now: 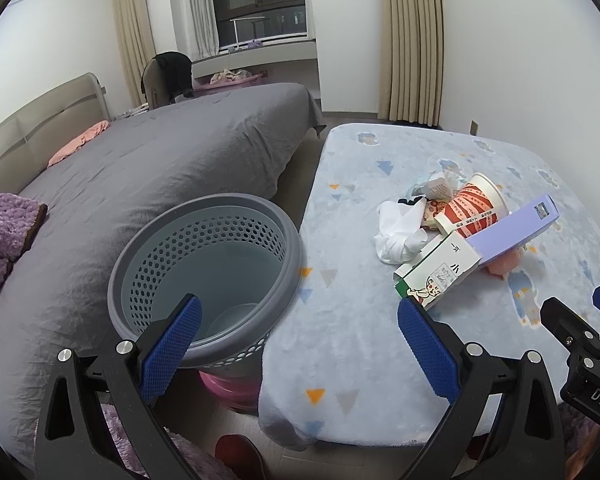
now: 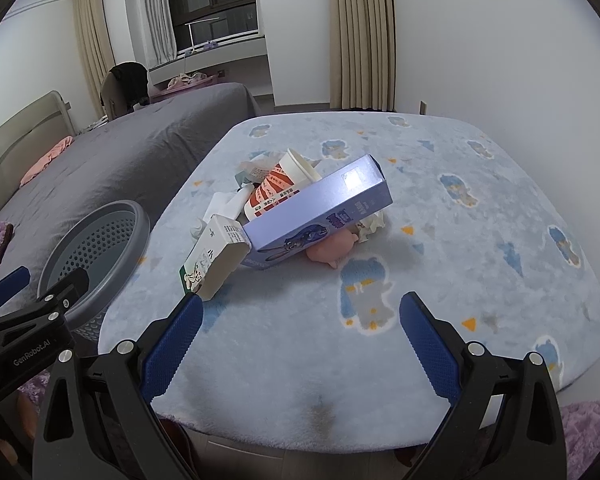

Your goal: Collect trash

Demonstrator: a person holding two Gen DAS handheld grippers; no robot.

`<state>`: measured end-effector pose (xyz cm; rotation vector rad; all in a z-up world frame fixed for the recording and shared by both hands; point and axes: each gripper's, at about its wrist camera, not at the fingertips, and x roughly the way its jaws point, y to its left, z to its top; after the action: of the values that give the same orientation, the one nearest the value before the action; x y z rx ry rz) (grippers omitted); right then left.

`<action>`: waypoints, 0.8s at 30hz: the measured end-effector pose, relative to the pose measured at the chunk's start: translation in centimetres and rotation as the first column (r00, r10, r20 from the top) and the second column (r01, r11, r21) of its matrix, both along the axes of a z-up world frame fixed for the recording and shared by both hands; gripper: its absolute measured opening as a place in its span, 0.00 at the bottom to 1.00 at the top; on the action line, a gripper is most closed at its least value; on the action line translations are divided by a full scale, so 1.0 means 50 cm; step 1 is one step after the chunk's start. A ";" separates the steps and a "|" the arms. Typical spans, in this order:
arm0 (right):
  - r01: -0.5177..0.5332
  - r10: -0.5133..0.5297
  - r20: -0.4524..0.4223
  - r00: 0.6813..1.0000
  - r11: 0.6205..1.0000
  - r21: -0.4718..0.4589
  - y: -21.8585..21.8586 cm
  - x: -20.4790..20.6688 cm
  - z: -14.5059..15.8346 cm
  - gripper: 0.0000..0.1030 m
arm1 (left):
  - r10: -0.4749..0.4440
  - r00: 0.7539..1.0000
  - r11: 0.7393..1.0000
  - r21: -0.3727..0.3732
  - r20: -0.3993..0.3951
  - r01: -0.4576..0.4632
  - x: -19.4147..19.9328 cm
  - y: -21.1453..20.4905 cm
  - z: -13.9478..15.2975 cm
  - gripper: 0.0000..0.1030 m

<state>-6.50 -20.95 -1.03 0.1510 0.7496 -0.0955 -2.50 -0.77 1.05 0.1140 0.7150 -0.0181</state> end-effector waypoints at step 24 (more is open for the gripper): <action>-0.001 0.001 0.003 1.000 1.000 -0.003 0.002 -0.002 0.004 0.92 | -0.001 1.000 1.000 0.002 -0.001 0.001 0.000 0.000 0.000 0.94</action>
<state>-6.61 -20.84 -0.83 0.1479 0.7466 -0.0955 -2.51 -0.78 1.04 0.1160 0.7157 -0.0184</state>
